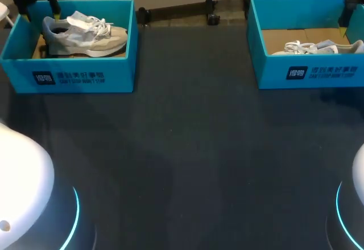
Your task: Take the shoe out of the shoebox, open the shoe tongue, remove and reinsert the insole, then place the shoe into the shoebox
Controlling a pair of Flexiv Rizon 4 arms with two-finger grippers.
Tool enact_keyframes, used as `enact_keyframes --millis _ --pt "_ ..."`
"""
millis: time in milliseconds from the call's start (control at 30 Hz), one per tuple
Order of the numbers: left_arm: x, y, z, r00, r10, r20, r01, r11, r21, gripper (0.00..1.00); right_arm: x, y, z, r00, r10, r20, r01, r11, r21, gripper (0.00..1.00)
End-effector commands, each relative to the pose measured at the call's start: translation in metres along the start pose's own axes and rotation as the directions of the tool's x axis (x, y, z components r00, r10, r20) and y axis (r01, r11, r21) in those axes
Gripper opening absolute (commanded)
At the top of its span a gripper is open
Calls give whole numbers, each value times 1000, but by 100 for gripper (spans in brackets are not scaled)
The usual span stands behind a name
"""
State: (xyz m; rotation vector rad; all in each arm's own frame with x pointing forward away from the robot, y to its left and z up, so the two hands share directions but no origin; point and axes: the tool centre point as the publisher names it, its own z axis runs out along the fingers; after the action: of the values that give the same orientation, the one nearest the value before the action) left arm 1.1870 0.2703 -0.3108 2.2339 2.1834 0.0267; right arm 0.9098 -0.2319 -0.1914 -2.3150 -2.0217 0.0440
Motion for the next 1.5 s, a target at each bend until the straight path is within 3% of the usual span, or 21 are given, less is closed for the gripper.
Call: enact_keyframes --millis 33,367,467,700,900,1200,1500 --pt "1 15 13 1000 0 -14 0 1000 20 100 0 -1 0 1000 1 1 -1 1000 -2 100" --pt "2 20 31 1000 -7 -30 8 999 48 100 0 -1 0 1000 1 1 -1 1000 -2 100" --pt "2 21 35 999 -8 -38 11 998 57 88 0 -1 0 1000 1 1 -1 1000 -2 100" --pt "3 21 48 998 -13 -54 17 997 79 94 0 -1 0 1000 1 1 -1 1000 -2 100" --pt "5 21 57 998 -17 -59 23 995 95 88 0 -1 0 1000 1 1 -1 1000 -2 100" --pt "9 18 65 999 -14 -45 19 994 107 93 0 -1 0 1000 1 1 -1 1000 -2 100" --pt "12 18 74 999 -20 -33 24 992 122 87 0 -1 0 1000 1 1 -1 1000 -2 100"
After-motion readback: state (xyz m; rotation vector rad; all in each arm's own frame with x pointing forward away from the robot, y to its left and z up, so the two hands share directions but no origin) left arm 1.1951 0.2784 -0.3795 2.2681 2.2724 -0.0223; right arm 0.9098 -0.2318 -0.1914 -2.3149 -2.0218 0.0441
